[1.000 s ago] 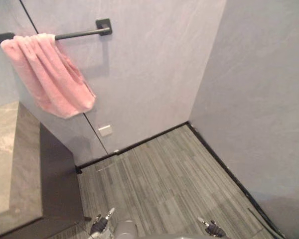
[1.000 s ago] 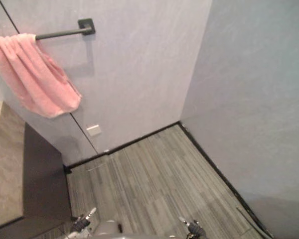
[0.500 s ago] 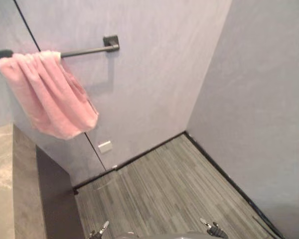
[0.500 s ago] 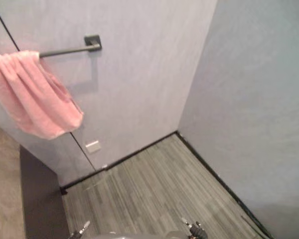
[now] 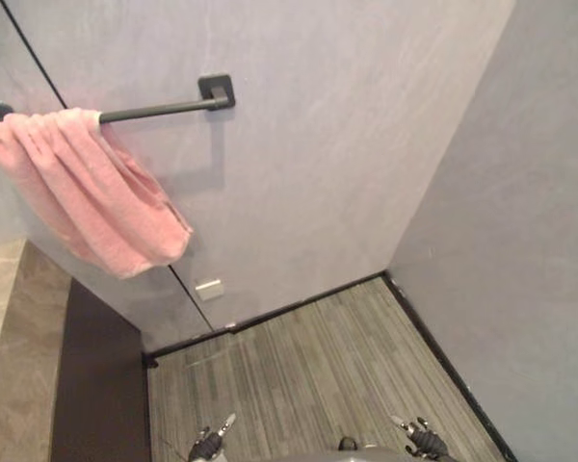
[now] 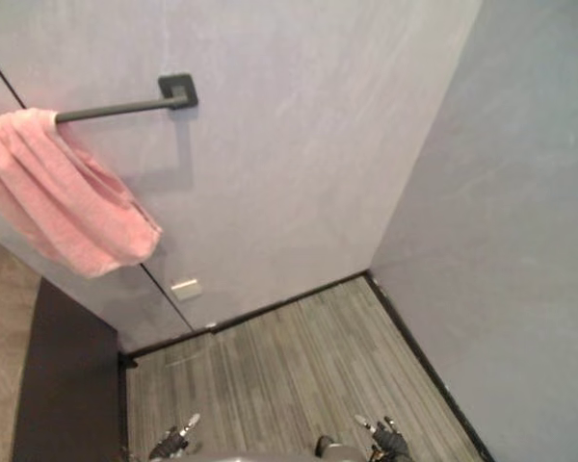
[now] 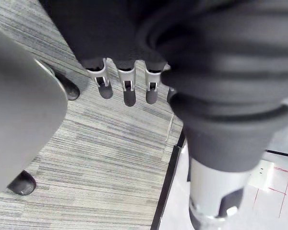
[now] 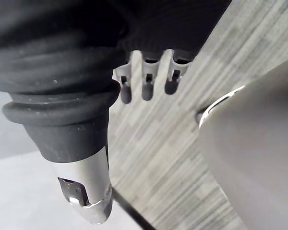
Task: Organize washtable
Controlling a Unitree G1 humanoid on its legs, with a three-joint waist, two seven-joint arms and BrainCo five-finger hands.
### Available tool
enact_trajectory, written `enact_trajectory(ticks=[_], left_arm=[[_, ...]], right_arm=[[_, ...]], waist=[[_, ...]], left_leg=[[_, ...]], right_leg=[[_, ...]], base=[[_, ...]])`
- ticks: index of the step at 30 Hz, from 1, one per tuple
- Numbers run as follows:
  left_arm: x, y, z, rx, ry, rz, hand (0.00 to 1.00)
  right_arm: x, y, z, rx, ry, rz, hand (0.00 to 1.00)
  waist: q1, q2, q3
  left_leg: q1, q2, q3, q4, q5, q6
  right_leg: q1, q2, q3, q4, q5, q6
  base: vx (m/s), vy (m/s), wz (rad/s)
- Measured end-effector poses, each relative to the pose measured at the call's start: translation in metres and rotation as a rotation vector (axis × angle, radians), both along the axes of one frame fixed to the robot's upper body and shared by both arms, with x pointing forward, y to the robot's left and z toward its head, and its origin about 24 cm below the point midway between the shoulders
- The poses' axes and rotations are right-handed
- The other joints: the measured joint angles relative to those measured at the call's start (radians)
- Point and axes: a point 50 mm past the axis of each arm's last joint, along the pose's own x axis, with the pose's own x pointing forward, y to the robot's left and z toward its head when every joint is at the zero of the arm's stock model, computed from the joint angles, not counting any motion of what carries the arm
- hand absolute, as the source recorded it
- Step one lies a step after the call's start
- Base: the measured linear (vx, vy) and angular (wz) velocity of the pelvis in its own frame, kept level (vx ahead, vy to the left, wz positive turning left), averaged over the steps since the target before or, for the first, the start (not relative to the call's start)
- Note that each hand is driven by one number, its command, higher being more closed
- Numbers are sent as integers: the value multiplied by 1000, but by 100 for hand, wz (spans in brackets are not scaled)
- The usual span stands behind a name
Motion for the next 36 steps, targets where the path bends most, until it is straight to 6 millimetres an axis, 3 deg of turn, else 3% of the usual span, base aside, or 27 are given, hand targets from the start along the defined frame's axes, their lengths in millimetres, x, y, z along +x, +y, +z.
enact_trajectory(ticks=[4,5,22,24,26,27,29,31,33,36], left_arm=[[1,3,1,13,1,-30,0],[3,10,2,40,7,-106,0],[2,7,1,50,23,-163,0],[4,6,1,59,17,-183,0],[11,5,2,69,0,-207,0],[12,4,2,69,-2,-205,0],[13,4,3,80,-7,-198,0],[14,9,5,96,-24,-180,0],[15,9,5,101,-23,-208,0],[14,10,5,104,-15,-251,0]], right_arm=[[-2,3,-1,6,13,6,0],[-5,11,-4,32,25,12,0],[-6,6,-5,29,45,-27,0],[-5,6,-5,27,45,-21,0],[2,4,-3,23,24,-20,0],[6,3,-1,17,4,-19,0],[9,2,1,10,-16,-18,0],[14,2,3,5,-44,-21,0],[14,3,4,0,-54,-5,0],[17,4,5,-6,-73,-1,0]], waist=[[3,-13,-5],[0,-22,-2],[-1,-12,-15],[-2,-13,-14],[-11,-14,19],[-16,-11,28],[-14,-7,41],[-15,-27,43],[-21,-27,44],[-31,-27,41]], left_leg=[[-6,-18,-5,-8,7,10],[-12,-62,-10,-33,29,27],[-11,-67,-7,-67,32,29],[-11,-76,-8,-65,31,30],[1,-91,-10,-43,26,39],[5,-92,-18,-25,6,69],[21,-107,-38,-12,-16,100],[64,-112,-56,-9,-42,117],[65,-93,-66,1,-59,112],[41,-71,-93,11,-89,80]], right_leg=[[33,-9,-19,-67,30,10],[89,-38,-21,-224,132,24],[89,-52,-47,-246,134,30],[88,-64,-51,-234,125,42],[64,-102,-76,-85,48,60],[11,-135,-87,82,-7,69],[-97,-184,-73,358,-19,61],[-184,-200,-29,559,-80,33],[-222,-158,-23,546,-133,39],[-225,-89,-26,321,-128,20]], base=[[6,31,16],[-5,31,2],[14,11,1],[28,45,10],[-26,68,46],[-68,74,54],[-65,73,39],[21,45,23],[95,-2,15],[227,-125,30]])
